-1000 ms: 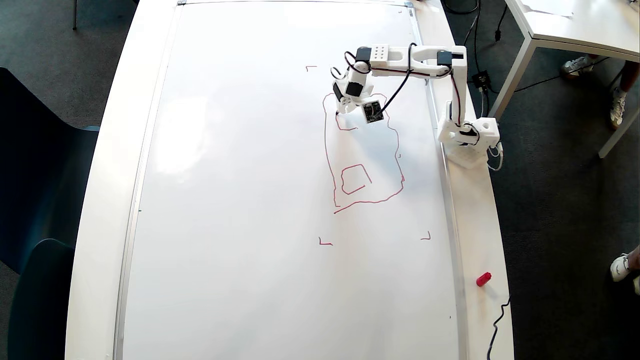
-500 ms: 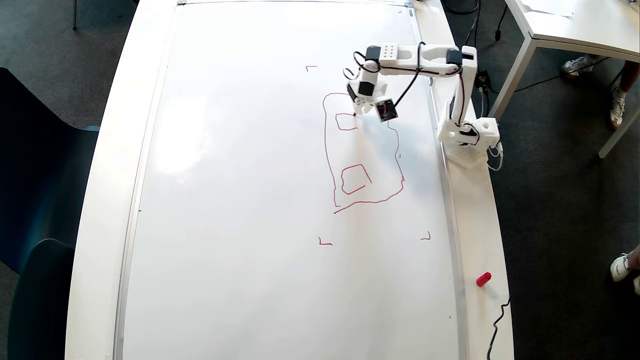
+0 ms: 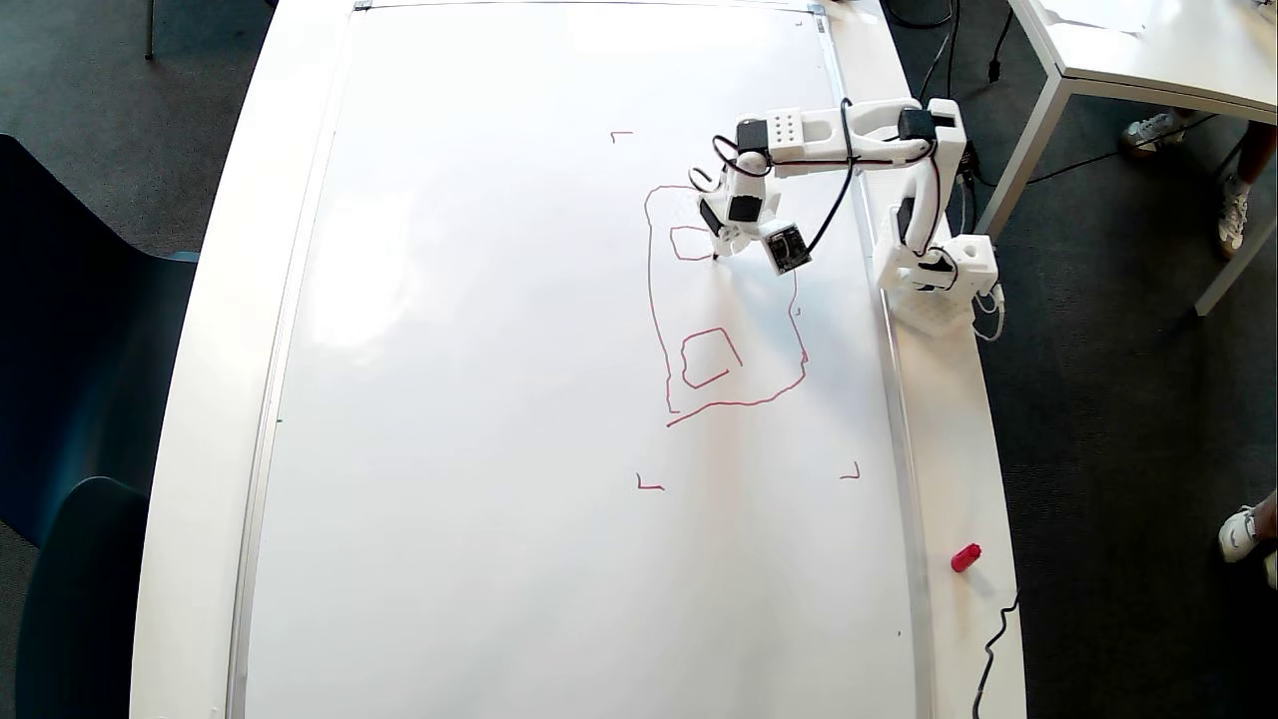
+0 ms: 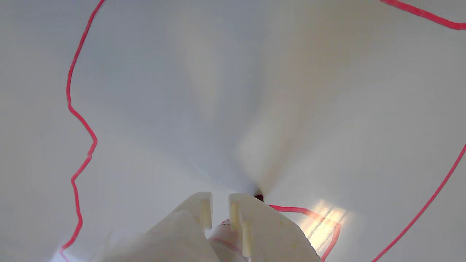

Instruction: Draw on a whiteboard a robot head using a pen attached to the gripper

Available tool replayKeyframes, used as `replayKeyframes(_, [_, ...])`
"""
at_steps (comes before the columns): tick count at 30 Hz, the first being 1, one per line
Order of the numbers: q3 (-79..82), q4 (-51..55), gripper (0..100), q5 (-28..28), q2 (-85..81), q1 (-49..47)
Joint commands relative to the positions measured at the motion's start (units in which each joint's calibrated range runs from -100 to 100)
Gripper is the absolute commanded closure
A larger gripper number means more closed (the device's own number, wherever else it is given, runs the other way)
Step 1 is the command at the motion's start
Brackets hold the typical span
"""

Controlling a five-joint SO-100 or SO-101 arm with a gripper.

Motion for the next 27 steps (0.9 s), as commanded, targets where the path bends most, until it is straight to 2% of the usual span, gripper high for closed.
replayKeyframes(1, [-2.6, 0.5, 99, -0.1, -2.1, 0.2])
replayKeyframes(4, [-7.5, 2.3, 99, -0.3, -2.9, 1.4])
replayKeyframes(8, [-12.3, 5.6, 99, -5.0, -6.9, 0.5])
replayKeyframes(10, [-11.4, 8.4, 99, -9.7, -9.5, 0.1])
replayKeyframes(13, [-6.8, 8.9, 99, -12.8, -12.7, -0.1])
replayKeyframes(19, [7.5, 9.6, 99, -13.1, -20.8, -6.2])
replayKeyframes(27, [14.9, 9.6, 99, -14.8, -24.2, -10.4])
